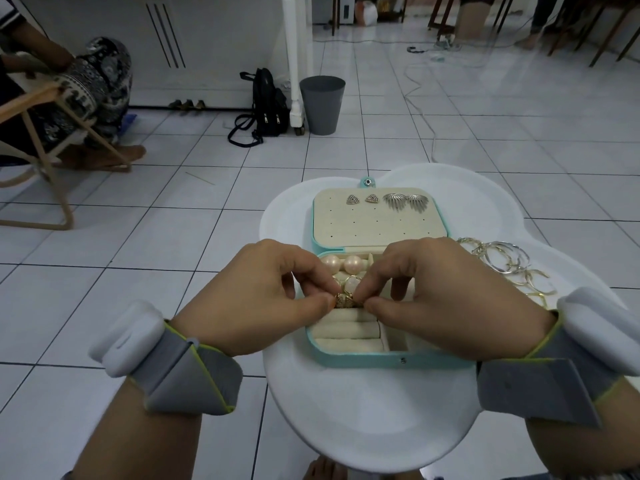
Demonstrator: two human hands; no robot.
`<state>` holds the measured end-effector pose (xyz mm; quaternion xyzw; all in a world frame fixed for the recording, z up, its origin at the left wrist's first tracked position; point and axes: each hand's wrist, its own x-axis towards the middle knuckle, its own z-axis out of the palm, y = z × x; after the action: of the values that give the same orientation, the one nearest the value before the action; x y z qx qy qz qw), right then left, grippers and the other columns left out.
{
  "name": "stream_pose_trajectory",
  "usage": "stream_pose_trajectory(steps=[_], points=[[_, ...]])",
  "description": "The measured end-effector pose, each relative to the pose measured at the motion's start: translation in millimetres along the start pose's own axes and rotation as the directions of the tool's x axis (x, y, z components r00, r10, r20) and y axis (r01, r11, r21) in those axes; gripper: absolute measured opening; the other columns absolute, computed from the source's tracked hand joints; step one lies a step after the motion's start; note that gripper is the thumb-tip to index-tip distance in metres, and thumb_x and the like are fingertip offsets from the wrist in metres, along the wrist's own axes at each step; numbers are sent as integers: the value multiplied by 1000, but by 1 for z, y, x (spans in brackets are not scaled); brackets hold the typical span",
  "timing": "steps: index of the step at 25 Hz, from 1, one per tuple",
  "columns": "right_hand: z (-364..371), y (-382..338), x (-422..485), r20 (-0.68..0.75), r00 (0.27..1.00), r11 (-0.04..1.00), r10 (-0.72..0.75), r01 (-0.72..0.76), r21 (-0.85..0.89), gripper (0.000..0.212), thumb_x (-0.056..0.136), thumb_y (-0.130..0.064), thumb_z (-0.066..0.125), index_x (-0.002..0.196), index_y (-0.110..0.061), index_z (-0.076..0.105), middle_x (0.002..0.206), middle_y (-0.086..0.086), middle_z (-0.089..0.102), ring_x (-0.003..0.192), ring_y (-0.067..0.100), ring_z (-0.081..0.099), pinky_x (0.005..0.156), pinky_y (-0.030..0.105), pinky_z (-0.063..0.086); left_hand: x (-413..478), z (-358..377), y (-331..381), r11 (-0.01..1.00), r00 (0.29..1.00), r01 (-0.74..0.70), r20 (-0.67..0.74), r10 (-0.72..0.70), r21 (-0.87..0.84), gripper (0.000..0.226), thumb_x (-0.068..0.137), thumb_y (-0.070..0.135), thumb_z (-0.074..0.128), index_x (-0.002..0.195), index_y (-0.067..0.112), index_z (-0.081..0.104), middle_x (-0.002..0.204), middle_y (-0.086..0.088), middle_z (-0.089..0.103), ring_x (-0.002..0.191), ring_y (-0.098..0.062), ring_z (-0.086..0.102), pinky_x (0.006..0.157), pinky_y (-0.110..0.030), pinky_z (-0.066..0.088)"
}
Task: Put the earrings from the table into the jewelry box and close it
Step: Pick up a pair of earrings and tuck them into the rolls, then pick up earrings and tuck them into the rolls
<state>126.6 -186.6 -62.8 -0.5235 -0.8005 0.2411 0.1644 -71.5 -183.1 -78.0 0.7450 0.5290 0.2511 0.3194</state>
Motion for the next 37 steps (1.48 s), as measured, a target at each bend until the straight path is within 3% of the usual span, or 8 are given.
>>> stream_pose_trajectory(steps=[4,7,13,16,19,21,26,37], points=[[-17,5,-4,-68,996,987,55,-44,158,12,78,-18,67,77,-28,74,60,-29,61,49,-7,54,51,2,37,5,-11,1,986,985,-26,-171,-3,-167,4,77,24,74,77,27,74,60,10,62,52,-10,46,48,-11,39],[-32,13,-8,-174,980,980,95,-62,188,16,79,-15,65,76,-29,73,72,-27,64,51,-8,54,50,2,38,13,-13,9,958,914,-121,-406,5,-260,6,73,26,67,75,25,72,68,-3,68,62,-29,54,57,-33,50],[-61,40,-29,-380,902,965,203,-118,236,17,80,-16,64,73,-30,71,64,-6,66,49,-4,55,46,3,37,31,3,44,891,775,-306,-632,28,-336,14,82,15,63,79,28,67,52,6,53,50,-7,46,46,-15,39],[-67,51,-38,-391,891,964,232,-156,215,17,79,-17,65,73,-31,71,72,-14,66,52,-4,56,48,3,39,37,22,58,915,877,-261,-472,90,-309,11,83,14,63,80,23,68,55,-13,51,50,-25,46,44,-26,43],[-73,66,-52,-317,905,957,285,-248,153,14,77,-20,65,75,-33,70,75,-30,64,56,-6,58,49,9,41,43,48,70,955,952,-248,-223,210,-163,4,76,22,68,79,24,70,61,1,60,50,-9,47,47,-15,41],[-74,76,-58,-227,916,944,330,-322,75,12,76,-22,66,74,-34,68,72,-30,64,60,-6,59,51,14,41,44,58,75,959,955,-284,-90,282,-11,9,71,28,69,79,30,71,71,8,64,61,-7,53,56,-7,36],[-79,101,-77,-98,908,910,406,-412,-44,17,71,-17,67,68,-34,69,63,-20,66,65,-9,56,51,3,40,46,88,95,919,928,-344,217,302,193,26,65,44,60,89,39,71,85,20,62,95,-5,42,88,-25,38],[-71,110,-81,-26,934,931,356,-357,-70,17,68,-31,76,84,-35,71,82,-11,67,65,-1,56,65,2,38,57,125,122,864,936,-334,236,259,377,25,78,34,61,103,38,61,87,21,63,100,-9,35,87,-25,30]])
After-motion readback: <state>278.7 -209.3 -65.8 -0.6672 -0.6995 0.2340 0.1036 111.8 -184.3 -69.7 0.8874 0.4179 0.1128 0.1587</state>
